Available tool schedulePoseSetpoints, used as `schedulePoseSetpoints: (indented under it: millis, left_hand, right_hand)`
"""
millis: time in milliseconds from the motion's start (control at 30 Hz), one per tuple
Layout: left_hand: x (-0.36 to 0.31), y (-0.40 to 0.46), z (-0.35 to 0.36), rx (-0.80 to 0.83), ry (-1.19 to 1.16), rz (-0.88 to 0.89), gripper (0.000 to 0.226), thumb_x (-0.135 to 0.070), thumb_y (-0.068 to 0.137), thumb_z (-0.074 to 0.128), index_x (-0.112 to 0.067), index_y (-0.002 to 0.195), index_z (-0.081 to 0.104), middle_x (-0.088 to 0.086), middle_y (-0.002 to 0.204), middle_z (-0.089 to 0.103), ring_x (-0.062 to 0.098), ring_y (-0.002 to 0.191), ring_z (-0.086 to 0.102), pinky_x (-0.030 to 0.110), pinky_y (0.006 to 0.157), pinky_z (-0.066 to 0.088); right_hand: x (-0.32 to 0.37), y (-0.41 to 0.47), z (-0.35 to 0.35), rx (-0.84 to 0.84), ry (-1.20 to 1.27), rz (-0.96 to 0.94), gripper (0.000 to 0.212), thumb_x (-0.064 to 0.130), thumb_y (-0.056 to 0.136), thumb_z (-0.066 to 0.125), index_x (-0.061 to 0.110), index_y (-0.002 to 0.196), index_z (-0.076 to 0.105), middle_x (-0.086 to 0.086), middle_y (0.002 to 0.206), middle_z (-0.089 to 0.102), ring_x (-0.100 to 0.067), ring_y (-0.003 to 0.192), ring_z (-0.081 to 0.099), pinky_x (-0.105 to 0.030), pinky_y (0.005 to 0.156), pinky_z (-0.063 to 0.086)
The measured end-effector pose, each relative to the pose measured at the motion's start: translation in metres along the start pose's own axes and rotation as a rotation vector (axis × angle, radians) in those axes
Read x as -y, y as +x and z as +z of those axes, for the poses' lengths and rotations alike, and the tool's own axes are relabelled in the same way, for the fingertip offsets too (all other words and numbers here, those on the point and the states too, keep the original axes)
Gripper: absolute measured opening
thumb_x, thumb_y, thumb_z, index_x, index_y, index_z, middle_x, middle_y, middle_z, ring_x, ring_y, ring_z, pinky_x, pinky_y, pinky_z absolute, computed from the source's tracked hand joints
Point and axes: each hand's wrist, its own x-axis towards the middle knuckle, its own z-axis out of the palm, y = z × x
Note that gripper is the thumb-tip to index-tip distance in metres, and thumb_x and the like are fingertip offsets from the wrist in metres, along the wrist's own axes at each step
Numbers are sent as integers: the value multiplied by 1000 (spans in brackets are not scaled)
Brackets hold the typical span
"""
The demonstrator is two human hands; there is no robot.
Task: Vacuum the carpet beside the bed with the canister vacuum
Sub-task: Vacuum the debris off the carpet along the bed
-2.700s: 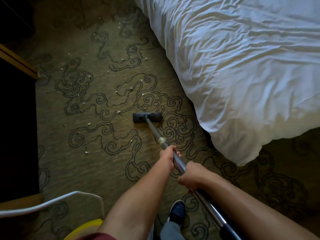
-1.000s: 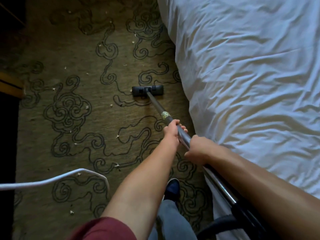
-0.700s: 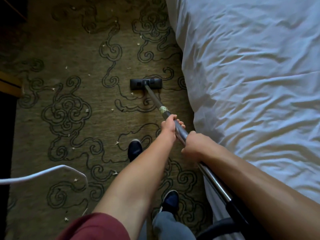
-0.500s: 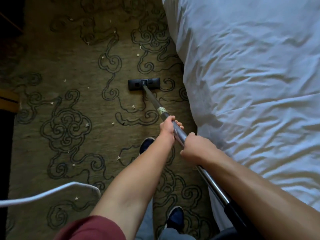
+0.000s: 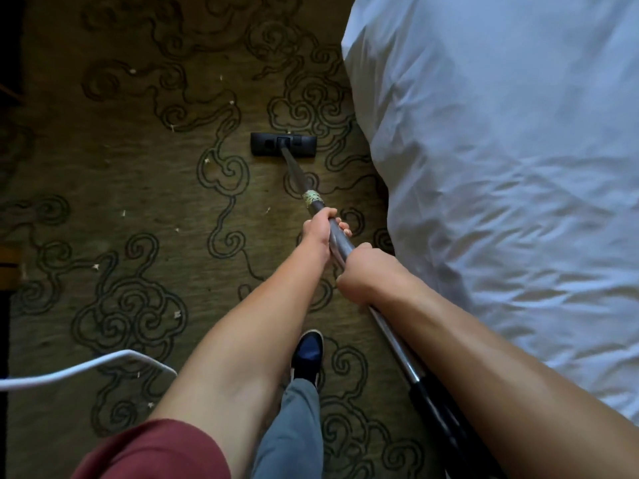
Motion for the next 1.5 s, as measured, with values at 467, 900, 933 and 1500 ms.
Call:
schedulePoseSetpoints:
  millis: [467, 900, 933, 1500]
  left_hand:
    - [-96, 45, 34, -21, 198, 15, 13, -14, 97, 55, -6, 88, 50, 5, 68, 49, 16, 55, 49, 29, 51, 44]
    - [50, -37, 18, -15, 312, -41, 13, -10, 97, 54, -5, 108, 50, 7, 73, 49, 19, 61, 52, 30, 54, 48]
    - [65, -44, 13, -11, 314, -50, 13, -10, 97, 54, -5, 107, 50, 7, 73, 49, 19, 61, 52, 30, 54, 48]
    - [351, -172, -80, -50, 306, -119, 18, -13, 91, 61, -3, 106, 57, 10, 77, 58, 21, 65, 59, 33, 57, 52]
  right_hand:
    - [63, 49, -75, 30, 45, -16, 31, 12, 82, 61, 7, 112, 53, -8, 92, 64, -25, 85, 69, -37, 81, 59]
    - [-56, -50, -6, 79, 24, -8, 38, 19, 87, 58, 5, 122, 53, -6, 78, 61, -17, 58, 63, -24, 48, 47]
    - [-66, -60, 4, 78, 25, -8, 38, 21, 87, 58, 6, 122, 53, -5, 78, 59, -16, 59, 61, -23, 48, 46]
    - [-259, -237, 191, 112, -45, -29, 39, 28, 90, 57, 10, 124, 52, -1, 81, 53, -17, 77, 60, -26, 69, 50]
